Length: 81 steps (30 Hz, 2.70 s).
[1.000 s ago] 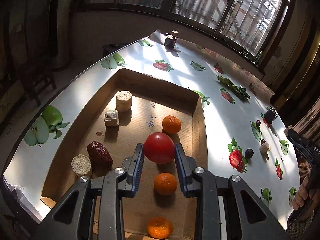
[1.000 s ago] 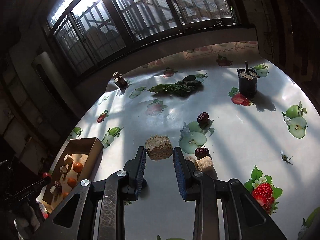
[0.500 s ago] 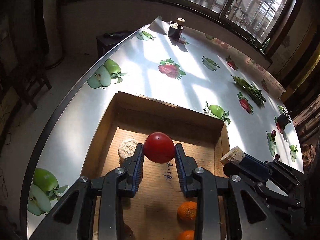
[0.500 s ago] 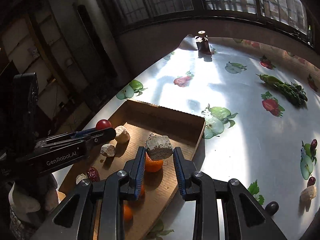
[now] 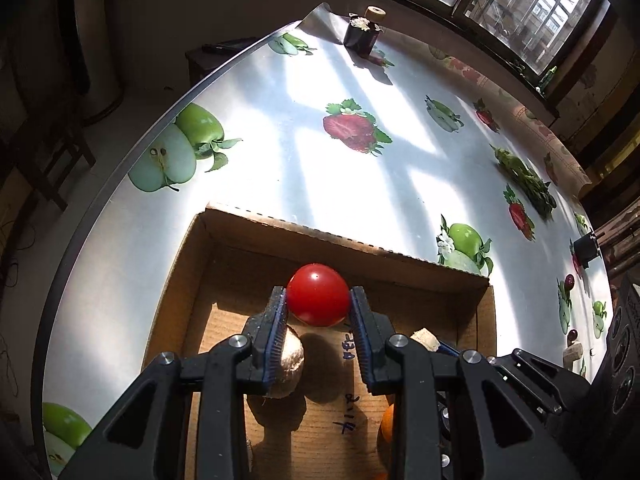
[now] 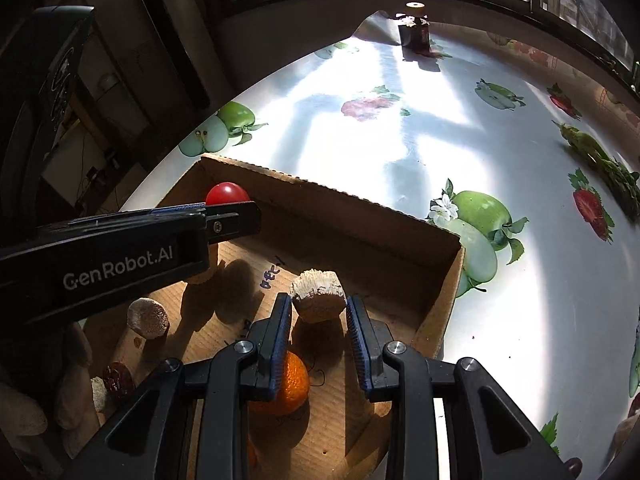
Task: Organize fruits
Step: 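Carry the tomato with the left tool into the box while the right tool releases its cake there, then withdraw both open tools from the box back over the table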
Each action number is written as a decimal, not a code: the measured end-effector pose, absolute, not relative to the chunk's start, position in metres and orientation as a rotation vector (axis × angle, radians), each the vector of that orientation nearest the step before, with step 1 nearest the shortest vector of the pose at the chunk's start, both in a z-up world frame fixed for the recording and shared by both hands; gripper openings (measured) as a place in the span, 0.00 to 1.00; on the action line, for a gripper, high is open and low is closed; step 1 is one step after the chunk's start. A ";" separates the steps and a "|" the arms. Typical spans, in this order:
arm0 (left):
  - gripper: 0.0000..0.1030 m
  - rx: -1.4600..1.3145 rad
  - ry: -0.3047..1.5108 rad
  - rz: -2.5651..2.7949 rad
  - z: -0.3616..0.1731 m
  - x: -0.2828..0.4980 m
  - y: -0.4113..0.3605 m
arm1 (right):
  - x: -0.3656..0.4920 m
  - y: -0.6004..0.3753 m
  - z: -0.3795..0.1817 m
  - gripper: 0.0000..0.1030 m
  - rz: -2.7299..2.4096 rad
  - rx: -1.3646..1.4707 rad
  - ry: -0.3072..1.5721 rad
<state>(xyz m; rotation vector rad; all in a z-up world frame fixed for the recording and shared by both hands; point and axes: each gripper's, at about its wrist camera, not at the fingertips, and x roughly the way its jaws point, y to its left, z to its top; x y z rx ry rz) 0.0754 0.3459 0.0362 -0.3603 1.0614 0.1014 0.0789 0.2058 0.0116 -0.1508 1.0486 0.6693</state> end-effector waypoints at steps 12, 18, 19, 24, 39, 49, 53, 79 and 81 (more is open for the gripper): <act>0.41 -0.441 1.024 0.091 0.049 0.060 0.354 | 0.068 0.204 0.019 0.34 0.665 -0.155 0.992; 0.46 -0.440 0.916 0.100 0.091 0.016 0.347 | 0.049 0.184 0.049 0.34 0.667 -0.122 0.920; 0.49 -0.434 0.893 0.100 0.100 0.007 0.343 | 0.045 0.178 0.054 0.34 0.667 -0.111 0.910; 0.63 -0.424 0.783 0.072 0.135 -0.045 0.313 | 0.014 0.134 0.076 0.45 0.664 -0.019 0.875; 0.69 -0.372 0.744 0.000 0.130 -0.112 0.220 | -0.079 -0.121 0.073 0.55 0.271 0.154 0.827; 0.69 -0.290 0.829 -0.073 0.112 -0.096 0.163 | -0.077 -0.205 0.056 0.55 0.140 0.219 0.870; 0.69 -0.285 0.858 -0.078 0.103 -0.091 0.152 | -0.054 -0.190 0.058 0.55 0.190 0.189 0.878; 0.69 -0.298 0.951 -0.098 0.067 -0.061 0.145 | -0.002 -0.144 0.048 0.27 0.364 0.053 0.939; 0.69 -0.302 0.967 -0.113 0.062 -0.058 0.140 | -0.005 -0.152 0.048 0.27 0.326 0.054 0.932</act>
